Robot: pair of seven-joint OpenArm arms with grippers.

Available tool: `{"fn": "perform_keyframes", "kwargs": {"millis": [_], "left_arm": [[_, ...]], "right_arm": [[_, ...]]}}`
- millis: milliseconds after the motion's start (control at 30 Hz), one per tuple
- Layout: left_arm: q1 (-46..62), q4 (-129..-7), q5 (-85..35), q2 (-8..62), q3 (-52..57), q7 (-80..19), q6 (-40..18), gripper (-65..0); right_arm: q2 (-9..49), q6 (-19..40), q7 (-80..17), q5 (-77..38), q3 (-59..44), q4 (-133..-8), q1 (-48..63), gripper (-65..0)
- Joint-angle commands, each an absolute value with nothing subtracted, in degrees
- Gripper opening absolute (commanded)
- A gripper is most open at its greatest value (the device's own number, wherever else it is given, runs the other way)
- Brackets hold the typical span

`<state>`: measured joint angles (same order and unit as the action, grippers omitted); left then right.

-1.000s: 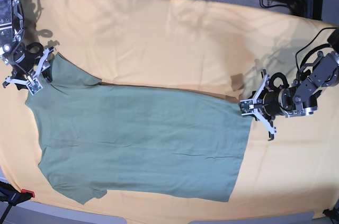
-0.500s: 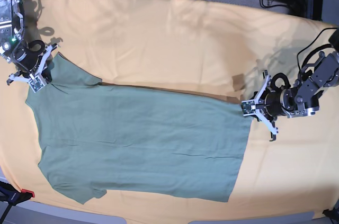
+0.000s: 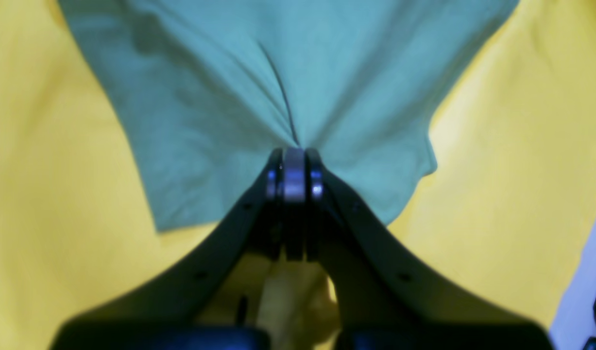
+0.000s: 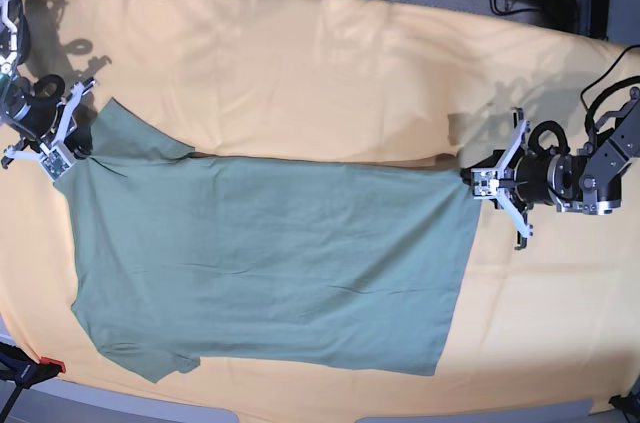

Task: Fold the T-shirt properly
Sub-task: 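Pull the gripped shirt edge toward the robot with both grippers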

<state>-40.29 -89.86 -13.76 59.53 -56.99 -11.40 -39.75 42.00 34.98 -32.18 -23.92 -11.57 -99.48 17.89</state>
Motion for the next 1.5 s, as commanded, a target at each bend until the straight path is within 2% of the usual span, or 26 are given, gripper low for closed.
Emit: {"fn": "perform_keyframes", "kwargs": {"millis": [0,233,567,767,1033,1233,1467], "left_arm": [[-41.6,-90.6,-14.5,60.9,-56.2,-10.5,-40.0,-65.0],[-41.6,-93.4,-14.5,63.8,-56.2,-10.5,-40.0,-65.0],[-40.7,-104.4,-20.1,72.8,-56.2,-10.6,-40.0,-65.0],[-35.5,-109.3,-19.3,76.8,-56.2,-10.6,-40.0,-65.0],[-32.3,-109.9,-15.3,78.3,-56.2,-10.5,-40.0,-65.0],[-32.2,-110.1,-19.5,78.4,-56.2,-10.5,-40.0,-65.0],[-31.6,-114.2,-20.4,81.0,-56.2,-11.0,-40.0,-65.0]], "right_arm": [[44.0,35.0,-31.7,-24.0,-12.3,-101.3,18.5,-65.0],[49.1,33.4,-32.9,-20.9,-12.4,-106.6,25.0,-65.0],[55.2,32.8,-37.4,-21.0,-12.4,-112.0,31.0,-65.0],[55.4,32.7,-39.1,-21.0,-13.4,-115.1,34.1,-65.0],[55.4,33.2,-40.7,-21.3,-17.8,-116.9,39.6,-65.0],[55.3,38.0,-44.8,-32.9,-26.0,-118.3,46.7,-65.0],[55.1,38.3,-45.3,-33.7,-31.1,-120.5,55.3,-65.0]]}}
